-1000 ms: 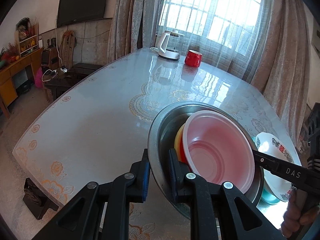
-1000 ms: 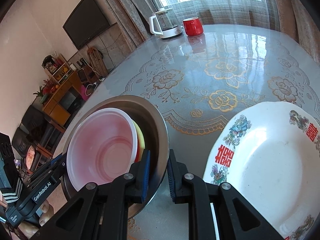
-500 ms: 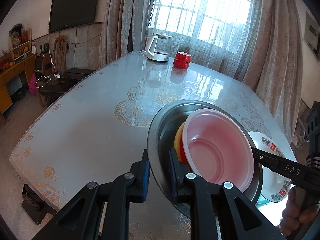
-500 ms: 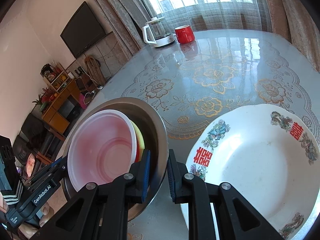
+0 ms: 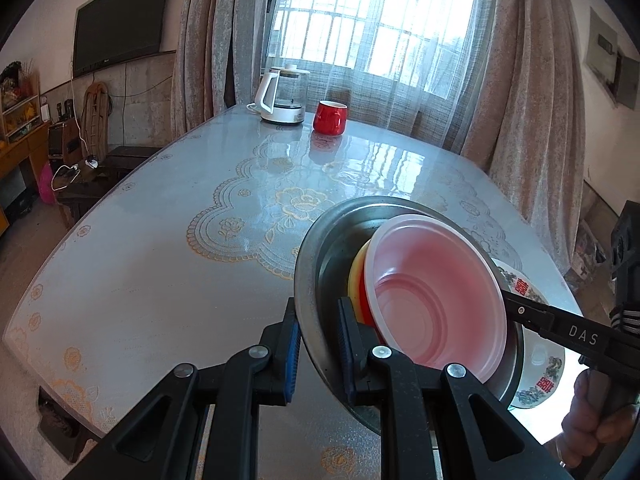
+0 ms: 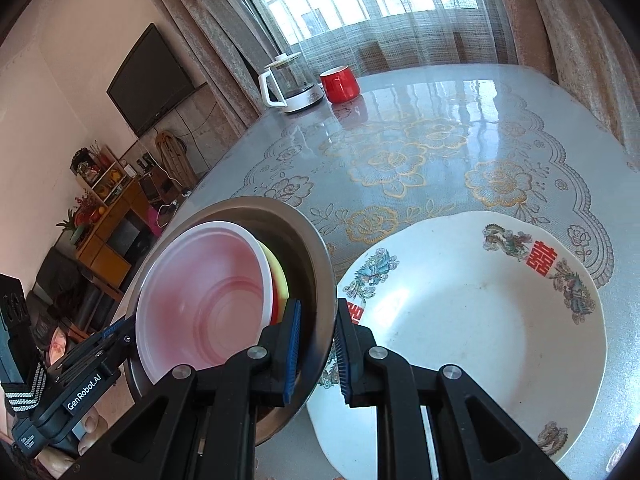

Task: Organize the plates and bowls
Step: 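Lift the basin with the right gripper and carry it over the plate stack, then lower the basin onto the red-character plate with the right gripper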

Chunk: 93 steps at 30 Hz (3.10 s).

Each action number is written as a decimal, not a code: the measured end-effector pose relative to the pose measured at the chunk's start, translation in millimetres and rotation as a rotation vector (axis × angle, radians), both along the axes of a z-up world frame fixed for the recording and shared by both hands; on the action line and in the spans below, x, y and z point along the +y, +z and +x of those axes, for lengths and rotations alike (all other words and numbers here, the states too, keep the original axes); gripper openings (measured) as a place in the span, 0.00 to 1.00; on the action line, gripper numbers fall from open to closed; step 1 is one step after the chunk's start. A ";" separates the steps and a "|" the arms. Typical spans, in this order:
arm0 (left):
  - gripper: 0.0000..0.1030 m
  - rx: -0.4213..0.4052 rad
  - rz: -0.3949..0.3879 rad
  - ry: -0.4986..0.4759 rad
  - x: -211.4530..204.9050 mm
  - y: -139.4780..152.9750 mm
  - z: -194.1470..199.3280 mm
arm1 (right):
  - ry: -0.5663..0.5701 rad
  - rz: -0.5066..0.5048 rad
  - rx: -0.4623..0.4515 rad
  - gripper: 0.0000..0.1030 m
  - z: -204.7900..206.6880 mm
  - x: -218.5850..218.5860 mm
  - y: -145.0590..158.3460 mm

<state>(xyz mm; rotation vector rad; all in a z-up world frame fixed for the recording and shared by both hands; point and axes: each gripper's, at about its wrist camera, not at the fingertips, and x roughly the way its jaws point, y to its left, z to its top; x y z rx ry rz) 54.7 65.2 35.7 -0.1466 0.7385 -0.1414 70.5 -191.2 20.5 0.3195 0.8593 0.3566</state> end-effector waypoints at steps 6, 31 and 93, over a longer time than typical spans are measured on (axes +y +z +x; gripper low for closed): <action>0.17 -0.011 0.000 -0.045 -17.8 5.9 2.6 | -0.039 -0.003 -0.009 0.17 -8.8 -18.1 4.6; 0.17 0.048 0.054 -0.310 -137.9 -7.8 28.9 | -0.312 0.016 0.018 0.17 -45.4 -127.7 -10.4; 0.22 0.079 0.052 -0.281 -133.5 -16.0 20.8 | -0.325 0.108 0.003 0.17 -54.6 -139.2 -13.5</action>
